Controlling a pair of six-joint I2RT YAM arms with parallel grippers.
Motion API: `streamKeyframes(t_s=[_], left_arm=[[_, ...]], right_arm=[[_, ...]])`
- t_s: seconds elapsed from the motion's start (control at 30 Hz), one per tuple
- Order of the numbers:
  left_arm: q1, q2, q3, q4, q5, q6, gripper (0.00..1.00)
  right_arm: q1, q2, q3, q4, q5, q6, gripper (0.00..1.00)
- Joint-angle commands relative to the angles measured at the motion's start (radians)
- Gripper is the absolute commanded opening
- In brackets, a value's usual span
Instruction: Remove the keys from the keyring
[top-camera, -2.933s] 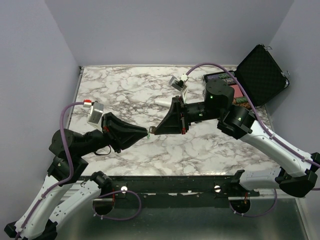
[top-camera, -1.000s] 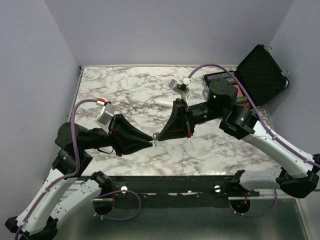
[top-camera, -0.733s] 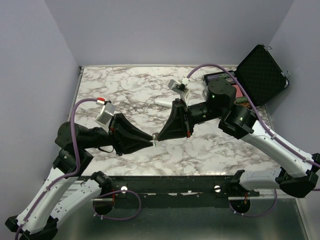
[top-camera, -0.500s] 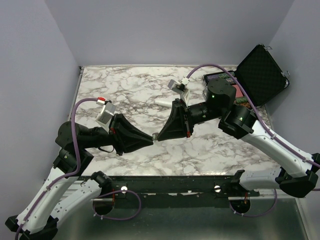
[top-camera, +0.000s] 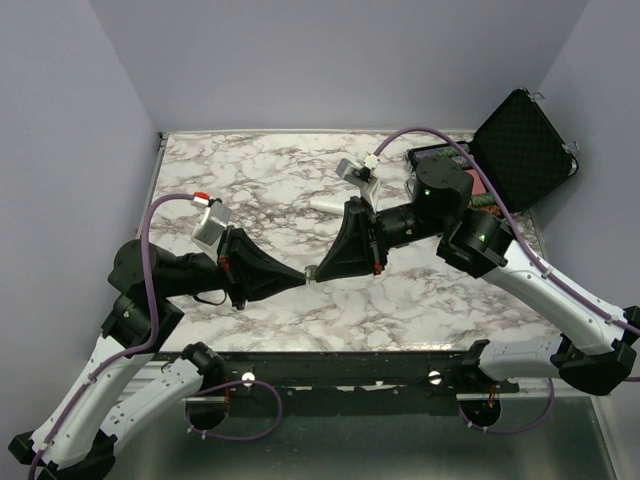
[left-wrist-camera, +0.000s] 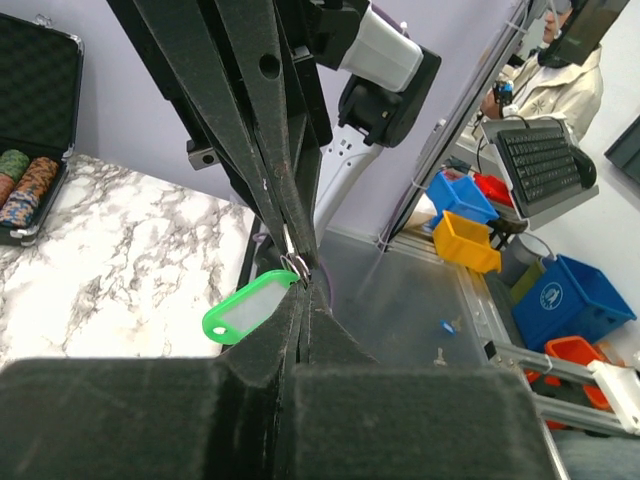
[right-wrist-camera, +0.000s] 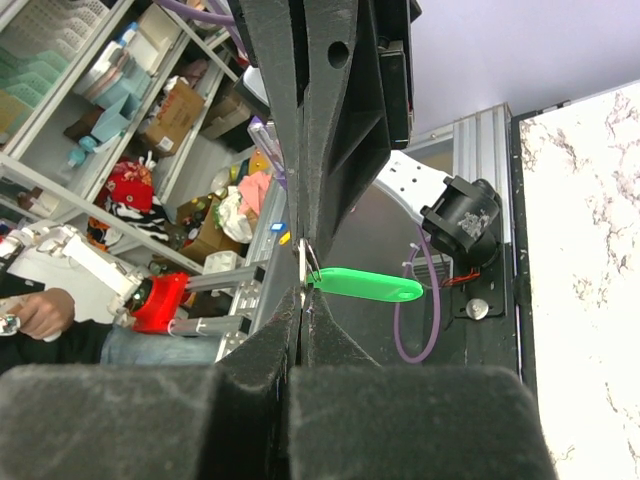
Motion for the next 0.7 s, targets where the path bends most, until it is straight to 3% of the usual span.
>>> streamKeyframes(t_s=[0.0,0.67], left_arm=[[0.005,0.028,0.100,-0.127,-0.083,0.018,0.00],[0.005,0.251,0.431,-0.692,-0.120,0.102,0.00]], right_arm=[[0.002,0.015,0.001,-0.013,-0.027,0.005,0.01],[0.045,0.107,0.167,-0.359,0.080,-0.168,0.01]])
